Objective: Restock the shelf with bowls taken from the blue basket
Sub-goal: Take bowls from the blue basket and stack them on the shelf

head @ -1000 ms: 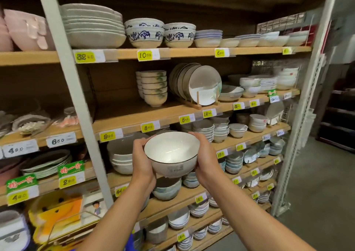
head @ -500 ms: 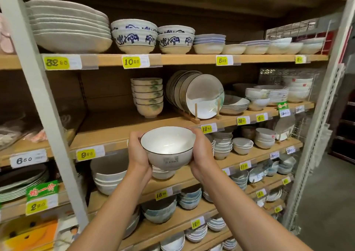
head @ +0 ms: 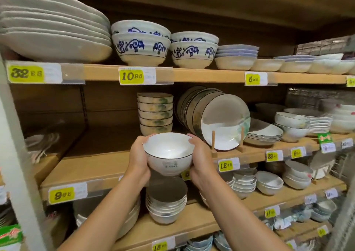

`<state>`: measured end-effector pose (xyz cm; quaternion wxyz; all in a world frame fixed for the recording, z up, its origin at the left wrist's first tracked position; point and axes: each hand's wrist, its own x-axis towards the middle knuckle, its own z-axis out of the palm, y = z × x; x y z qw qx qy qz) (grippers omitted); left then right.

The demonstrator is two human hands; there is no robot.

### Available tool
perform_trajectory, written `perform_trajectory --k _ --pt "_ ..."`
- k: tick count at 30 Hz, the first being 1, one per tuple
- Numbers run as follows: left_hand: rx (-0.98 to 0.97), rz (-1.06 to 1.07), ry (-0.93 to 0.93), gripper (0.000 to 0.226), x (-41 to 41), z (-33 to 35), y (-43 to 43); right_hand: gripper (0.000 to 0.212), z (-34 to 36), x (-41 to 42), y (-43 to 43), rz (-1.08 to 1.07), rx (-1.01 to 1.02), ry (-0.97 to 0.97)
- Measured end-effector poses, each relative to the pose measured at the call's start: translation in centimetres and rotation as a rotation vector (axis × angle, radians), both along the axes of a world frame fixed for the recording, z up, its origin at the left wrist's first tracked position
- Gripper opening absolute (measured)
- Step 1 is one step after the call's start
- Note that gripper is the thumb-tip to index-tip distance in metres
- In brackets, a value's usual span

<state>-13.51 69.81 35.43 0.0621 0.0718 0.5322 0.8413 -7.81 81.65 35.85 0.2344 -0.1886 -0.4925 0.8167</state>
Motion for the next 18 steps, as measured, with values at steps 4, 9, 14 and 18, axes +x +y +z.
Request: perform_trajectory --k 4,9,14,18 --pt "-0.015 0.051 -0.006 0.037 -2.9 -0.4 0.9 0.031 -0.5 -3.6 1.7 0.043 0.023 -0.007" --pt "-0.027 0.130 -0.035 0.033 -5.3 -0.6 1.5 0.031 -1.2 -7.8 3.2 0.166 -0.002 -0.026" --pt "-0.066 0.215 -0.022 0.034 -6.3 -1.2 1.7 0.024 -2.3 -10.3 3.8 0.289 -0.007 -0.046" --pt "-0.091 0.266 -0.015 0.038 -6.3 -1.8 1.9 0.019 -2.9 -11.1 4.3 0.340 0.017 -0.001"
